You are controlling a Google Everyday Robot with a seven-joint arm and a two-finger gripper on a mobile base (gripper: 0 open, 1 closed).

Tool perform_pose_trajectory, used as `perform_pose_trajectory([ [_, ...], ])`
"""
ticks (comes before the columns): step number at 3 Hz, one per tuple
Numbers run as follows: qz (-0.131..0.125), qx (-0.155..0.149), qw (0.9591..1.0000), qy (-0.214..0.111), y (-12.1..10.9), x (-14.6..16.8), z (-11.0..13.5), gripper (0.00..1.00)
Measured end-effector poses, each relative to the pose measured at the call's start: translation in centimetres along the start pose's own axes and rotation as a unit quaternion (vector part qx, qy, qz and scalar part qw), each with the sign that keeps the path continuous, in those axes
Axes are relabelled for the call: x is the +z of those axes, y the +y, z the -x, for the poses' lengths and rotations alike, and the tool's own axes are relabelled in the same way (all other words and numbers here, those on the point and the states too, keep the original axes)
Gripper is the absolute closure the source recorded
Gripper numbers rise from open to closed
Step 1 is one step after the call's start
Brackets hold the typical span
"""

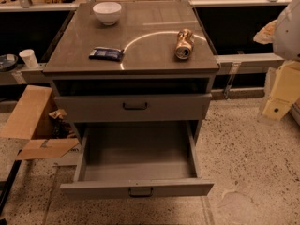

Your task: Place rxbar blueberry into middle drawer

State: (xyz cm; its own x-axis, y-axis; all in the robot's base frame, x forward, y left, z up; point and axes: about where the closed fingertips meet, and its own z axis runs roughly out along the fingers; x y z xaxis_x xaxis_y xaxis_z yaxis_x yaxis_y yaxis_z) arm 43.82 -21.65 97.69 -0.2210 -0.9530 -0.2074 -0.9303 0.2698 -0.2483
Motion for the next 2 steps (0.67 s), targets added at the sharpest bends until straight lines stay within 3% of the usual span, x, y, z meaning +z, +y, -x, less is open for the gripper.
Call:
perform_pose_trajectory([
  [1,0.000,0.000,1.0000,0.000,0.0,0.0,0.0,0.00],
  [2,-0.001,0.003,0.9992,-0.039,-3.3,2.4,2.8,0.00],
])
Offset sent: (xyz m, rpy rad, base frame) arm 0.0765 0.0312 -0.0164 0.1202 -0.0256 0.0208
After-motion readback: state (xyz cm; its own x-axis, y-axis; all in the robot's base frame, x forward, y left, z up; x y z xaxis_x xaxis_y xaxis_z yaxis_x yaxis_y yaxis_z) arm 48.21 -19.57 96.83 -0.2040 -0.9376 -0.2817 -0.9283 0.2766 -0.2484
